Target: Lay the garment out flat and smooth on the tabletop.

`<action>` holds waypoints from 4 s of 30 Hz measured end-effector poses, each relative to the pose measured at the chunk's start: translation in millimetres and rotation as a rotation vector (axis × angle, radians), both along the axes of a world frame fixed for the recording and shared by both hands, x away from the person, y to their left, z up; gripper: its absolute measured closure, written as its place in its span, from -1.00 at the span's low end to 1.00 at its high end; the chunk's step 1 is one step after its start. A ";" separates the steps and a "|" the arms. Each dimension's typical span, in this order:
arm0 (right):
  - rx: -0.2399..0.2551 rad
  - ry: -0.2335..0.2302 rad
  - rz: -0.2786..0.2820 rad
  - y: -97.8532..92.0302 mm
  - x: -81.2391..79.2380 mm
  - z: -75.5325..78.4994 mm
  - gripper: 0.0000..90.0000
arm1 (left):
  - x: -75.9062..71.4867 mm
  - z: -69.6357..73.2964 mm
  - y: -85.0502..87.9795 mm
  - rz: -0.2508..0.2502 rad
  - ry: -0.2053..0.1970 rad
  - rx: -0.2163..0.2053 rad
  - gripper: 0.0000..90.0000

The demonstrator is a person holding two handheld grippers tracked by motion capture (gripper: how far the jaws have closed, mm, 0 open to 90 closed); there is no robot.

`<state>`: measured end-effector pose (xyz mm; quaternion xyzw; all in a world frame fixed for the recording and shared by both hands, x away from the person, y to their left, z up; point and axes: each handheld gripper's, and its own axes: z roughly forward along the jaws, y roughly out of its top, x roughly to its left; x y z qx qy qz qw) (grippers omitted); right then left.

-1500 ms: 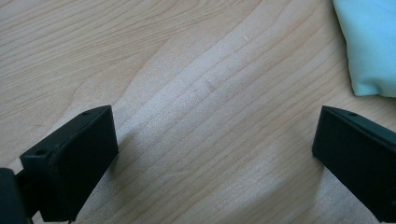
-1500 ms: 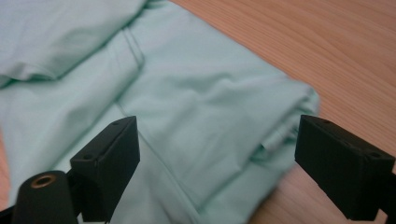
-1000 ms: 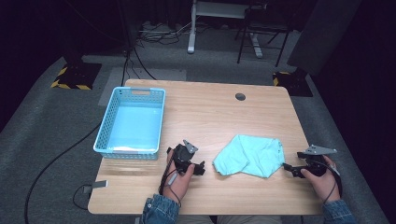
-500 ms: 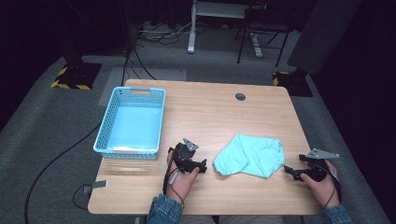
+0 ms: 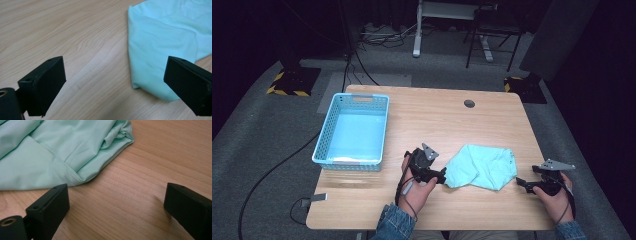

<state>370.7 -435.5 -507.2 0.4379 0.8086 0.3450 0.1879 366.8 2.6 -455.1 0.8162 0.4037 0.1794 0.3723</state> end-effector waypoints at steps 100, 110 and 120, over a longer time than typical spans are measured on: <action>0.040 -0.028 0.060 21.1 0.0 14.5 -0.66 | 25.1 -21.9 -4.8 0.000 -0.001 0.027 -0.29; -0.048 0.017 0.139 56.4 23.5 8.6 -0.66 | 29.3 -39.6 -9.8 -0.020 0.037 0.066 -0.29; -0.043 0.005 0.110 52.1 49.5 11.1 -0.63 | 39.9 -38.6 -14.6 -0.015 0.029 0.059 -0.31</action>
